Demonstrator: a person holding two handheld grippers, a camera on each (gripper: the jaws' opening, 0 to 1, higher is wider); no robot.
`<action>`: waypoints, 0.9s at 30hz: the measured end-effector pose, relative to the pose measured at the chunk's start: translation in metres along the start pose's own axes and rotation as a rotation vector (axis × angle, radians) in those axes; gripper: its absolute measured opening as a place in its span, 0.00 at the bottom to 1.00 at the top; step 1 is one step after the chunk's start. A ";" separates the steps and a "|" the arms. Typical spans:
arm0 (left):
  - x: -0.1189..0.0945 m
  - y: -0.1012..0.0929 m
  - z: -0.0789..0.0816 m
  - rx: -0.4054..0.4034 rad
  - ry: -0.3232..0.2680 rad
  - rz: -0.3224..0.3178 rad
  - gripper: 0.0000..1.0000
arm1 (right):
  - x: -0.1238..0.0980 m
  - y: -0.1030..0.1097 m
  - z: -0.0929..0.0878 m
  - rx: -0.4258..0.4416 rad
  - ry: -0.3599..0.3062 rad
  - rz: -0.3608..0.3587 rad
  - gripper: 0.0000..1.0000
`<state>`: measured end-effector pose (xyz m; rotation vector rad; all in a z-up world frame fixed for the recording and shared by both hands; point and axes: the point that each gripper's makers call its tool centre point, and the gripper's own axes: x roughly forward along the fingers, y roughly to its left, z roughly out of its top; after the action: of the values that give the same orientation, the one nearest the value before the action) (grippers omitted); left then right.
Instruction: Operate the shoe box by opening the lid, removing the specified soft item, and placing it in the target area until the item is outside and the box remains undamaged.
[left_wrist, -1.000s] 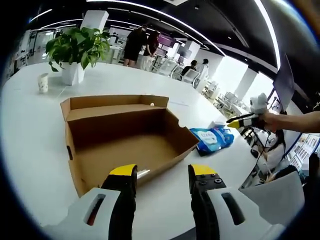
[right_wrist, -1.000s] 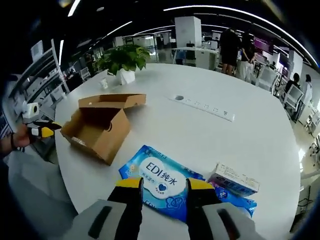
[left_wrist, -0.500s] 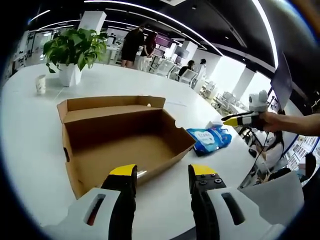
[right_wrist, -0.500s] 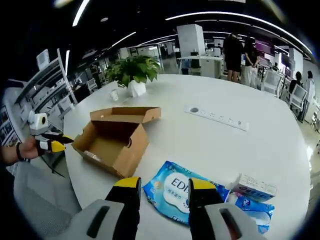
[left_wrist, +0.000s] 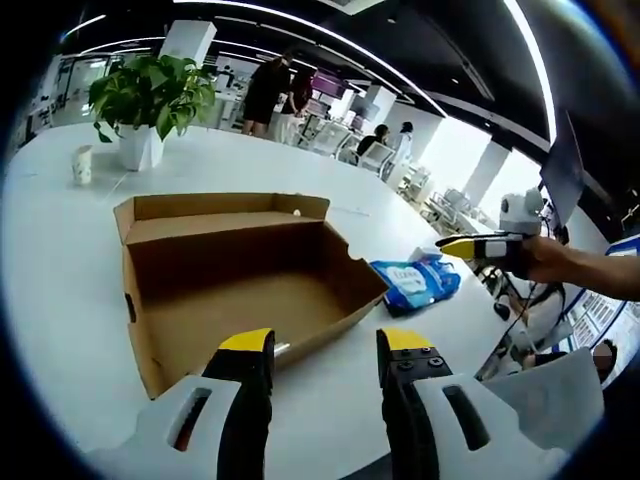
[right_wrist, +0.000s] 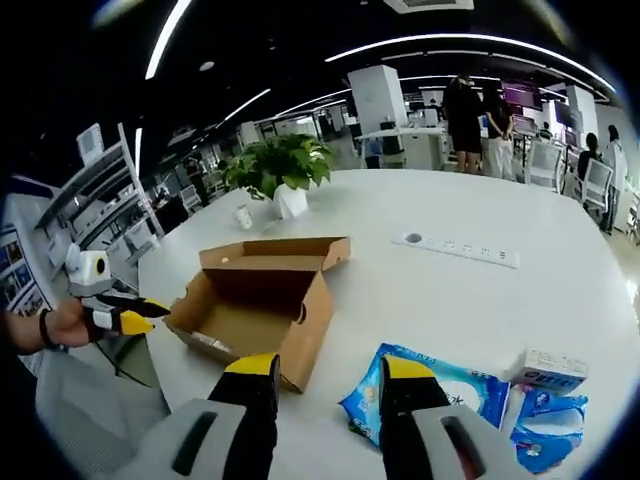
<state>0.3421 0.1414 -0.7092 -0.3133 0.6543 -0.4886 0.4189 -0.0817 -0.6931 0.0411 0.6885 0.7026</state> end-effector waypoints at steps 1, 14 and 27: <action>0.000 -0.001 0.000 0.001 0.000 -0.003 0.41 | 0.000 0.004 0.001 0.004 -0.008 0.005 0.37; 0.001 -0.009 0.000 0.002 0.003 -0.034 0.41 | 0.007 0.043 0.006 0.018 -0.072 0.034 0.38; -0.001 -0.009 0.009 -0.019 -0.026 -0.040 0.41 | 0.010 0.066 -0.009 0.025 -0.072 0.060 0.38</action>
<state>0.3443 0.1354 -0.6980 -0.3505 0.6283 -0.5158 0.3807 -0.0269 -0.6889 0.1098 0.6293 0.7464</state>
